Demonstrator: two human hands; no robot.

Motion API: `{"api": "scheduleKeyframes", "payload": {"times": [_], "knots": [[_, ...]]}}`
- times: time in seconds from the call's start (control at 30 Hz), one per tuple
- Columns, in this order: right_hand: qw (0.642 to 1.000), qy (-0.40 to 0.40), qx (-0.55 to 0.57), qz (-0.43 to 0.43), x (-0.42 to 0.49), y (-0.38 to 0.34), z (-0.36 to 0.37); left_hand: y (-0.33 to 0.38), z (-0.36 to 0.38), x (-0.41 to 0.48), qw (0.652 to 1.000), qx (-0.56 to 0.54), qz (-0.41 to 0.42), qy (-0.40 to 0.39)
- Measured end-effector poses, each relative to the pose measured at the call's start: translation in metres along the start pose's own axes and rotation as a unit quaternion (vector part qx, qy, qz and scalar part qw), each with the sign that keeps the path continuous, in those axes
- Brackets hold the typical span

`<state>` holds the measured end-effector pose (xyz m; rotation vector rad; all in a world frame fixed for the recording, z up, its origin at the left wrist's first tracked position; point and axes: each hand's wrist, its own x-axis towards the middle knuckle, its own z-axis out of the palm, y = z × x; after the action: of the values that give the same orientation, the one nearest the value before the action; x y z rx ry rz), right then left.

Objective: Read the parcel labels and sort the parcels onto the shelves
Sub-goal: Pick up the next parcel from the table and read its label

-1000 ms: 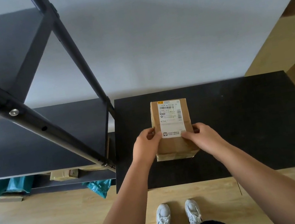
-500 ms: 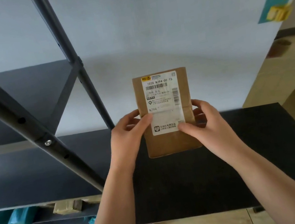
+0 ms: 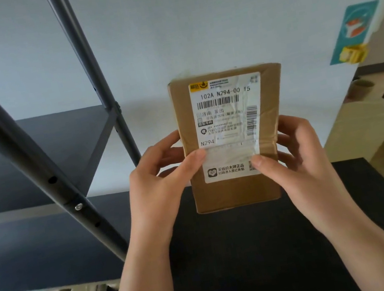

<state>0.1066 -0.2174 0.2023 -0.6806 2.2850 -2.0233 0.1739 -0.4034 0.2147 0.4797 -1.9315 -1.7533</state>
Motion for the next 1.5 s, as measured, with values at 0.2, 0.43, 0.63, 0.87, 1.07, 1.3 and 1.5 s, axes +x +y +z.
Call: {"api": "scheduleKeyframes", "payload": {"times": [0.2,0.43,0.63,0.87,1.07,1.3,1.5], "knots": [[1.0,-0.001,0.005,-0.003,-0.001,0.002,-0.002,0.0,0.0,0.0,1.0,-0.002,0.014,0.002],[0.999,0.016,-0.001,0.03,-0.003,0.0,-0.005,-0.001,0.008,0.003,1.0,-0.007,-0.016,0.015],[0.996,0.029,-0.019,0.083,0.0,0.003,-0.004,-0.012,0.016,0.009,0.998,0.025,-0.049,0.021],[0.99,0.022,-0.047,0.133,0.004,0.014,-0.004,-0.026,0.024,0.013,0.995,0.04,-0.088,0.028],[0.989,-0.002,-0.044,0.144,0.004,0.019,-0.008,-0.03,0.027,0.009,0.993,0.059,-0.096,0.036],[0.989,-0.018,-0.044,0.138,0.005,0.028,-0.019,-0.034,0.038,-0.005,0.993,0.056,-0.097,0.047],[0.987,-0.05,-0.042,0.144,0.001,0.036,-0.021,-0.039,0.039,-0.024,0.993,0.053,-0.092,0.057]]}}
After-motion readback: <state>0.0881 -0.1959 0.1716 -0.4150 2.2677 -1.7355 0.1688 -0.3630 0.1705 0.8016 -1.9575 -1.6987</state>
